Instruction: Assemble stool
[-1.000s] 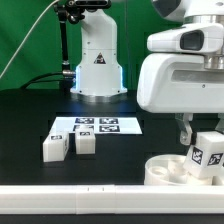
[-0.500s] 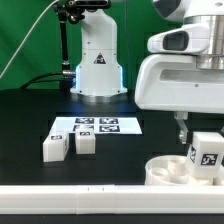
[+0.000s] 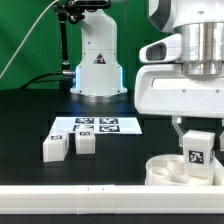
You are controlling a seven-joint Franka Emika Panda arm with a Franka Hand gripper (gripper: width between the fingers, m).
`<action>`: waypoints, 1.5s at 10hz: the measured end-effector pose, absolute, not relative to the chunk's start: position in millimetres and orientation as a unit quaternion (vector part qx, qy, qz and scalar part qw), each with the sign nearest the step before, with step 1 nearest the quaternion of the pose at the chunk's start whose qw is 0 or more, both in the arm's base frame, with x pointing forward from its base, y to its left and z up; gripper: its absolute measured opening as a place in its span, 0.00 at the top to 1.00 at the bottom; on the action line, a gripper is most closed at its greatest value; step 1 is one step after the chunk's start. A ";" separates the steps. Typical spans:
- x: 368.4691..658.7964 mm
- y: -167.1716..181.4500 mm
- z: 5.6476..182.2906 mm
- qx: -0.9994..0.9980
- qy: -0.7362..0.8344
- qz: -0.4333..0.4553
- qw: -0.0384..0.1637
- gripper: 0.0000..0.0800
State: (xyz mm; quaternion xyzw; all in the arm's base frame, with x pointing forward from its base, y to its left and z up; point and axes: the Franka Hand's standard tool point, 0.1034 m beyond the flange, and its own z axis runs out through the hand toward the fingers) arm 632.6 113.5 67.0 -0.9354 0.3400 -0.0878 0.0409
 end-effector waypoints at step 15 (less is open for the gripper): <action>632.5 115.2 66.4 -0.681 0.722 -0.024 0.119 0.30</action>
Offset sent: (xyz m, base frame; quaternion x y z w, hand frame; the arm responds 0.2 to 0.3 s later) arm 0.0011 0.0050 0.0065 0.0001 -0.0112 0.2048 0.9787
